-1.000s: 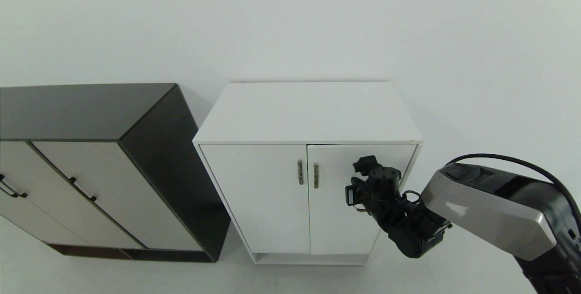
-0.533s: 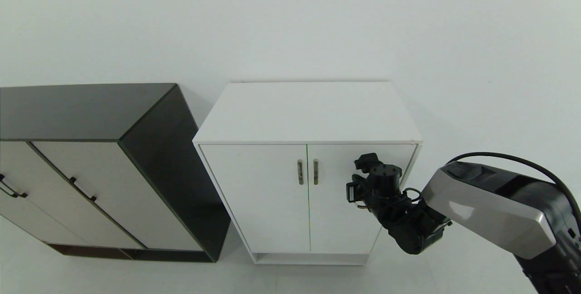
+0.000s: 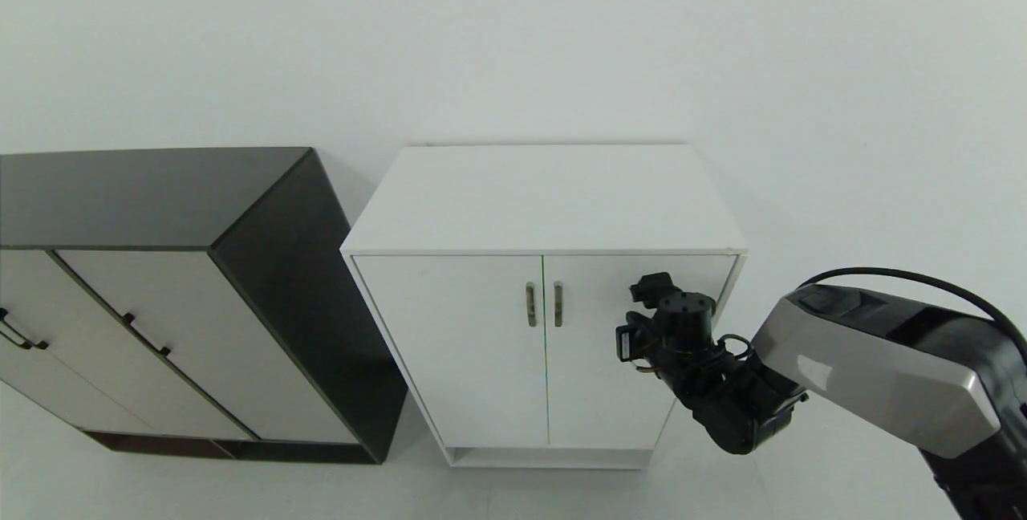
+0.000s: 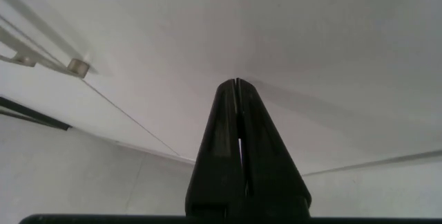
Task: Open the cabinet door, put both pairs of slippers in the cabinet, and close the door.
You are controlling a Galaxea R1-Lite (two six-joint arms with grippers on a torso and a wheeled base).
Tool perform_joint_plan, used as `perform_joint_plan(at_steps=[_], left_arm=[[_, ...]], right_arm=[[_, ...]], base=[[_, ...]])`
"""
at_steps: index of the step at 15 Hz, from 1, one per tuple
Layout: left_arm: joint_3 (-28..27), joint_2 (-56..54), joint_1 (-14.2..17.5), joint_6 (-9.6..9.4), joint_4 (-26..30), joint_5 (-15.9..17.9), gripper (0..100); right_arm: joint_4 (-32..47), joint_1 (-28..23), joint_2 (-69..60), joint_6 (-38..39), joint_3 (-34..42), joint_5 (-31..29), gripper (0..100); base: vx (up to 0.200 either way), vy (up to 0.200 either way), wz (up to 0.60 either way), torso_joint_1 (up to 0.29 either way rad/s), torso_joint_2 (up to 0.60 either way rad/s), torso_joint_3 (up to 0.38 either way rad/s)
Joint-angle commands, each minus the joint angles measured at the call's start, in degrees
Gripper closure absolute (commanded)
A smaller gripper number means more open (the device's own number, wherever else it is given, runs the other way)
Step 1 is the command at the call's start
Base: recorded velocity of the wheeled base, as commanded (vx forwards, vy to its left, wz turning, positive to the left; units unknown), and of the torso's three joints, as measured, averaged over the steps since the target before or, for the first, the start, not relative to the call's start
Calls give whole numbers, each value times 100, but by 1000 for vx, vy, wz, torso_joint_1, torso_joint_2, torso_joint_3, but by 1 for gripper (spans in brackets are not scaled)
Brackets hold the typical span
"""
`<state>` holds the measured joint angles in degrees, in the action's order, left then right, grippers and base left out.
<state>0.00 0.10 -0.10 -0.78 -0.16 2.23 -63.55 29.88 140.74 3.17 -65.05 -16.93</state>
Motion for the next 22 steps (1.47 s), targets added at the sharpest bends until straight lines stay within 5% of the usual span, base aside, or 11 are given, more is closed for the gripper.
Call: perform_joint_plan(at_steps=[1,10,16,19,22], left_arm=[[0,-1,1,-1,-2,-3,100],[0,-1,1,16,-2,-12,100],[0,-1,1,25,-2,-12,100],[0,-1,1,25,-2,-12,100],[0,-1,1,25,-2,-12,100]], right_arm=[[-52,27,-425,-1,440,-3,100],[-509,-17,-2868,-1,3218,-425,100],[-386,-1046,-5804,-88,5459,-522,100],[255,-1608,-7245,-168,6092,-469,100],[2110,-1608,-9266,-440,6241,-469,100]], base=[[0,0,0,0,0,0],[0,0,0,0,0,0],[0,0,0,0,0,0],[0,0,0,0,0,0],[0,0,0,0,0,0]])
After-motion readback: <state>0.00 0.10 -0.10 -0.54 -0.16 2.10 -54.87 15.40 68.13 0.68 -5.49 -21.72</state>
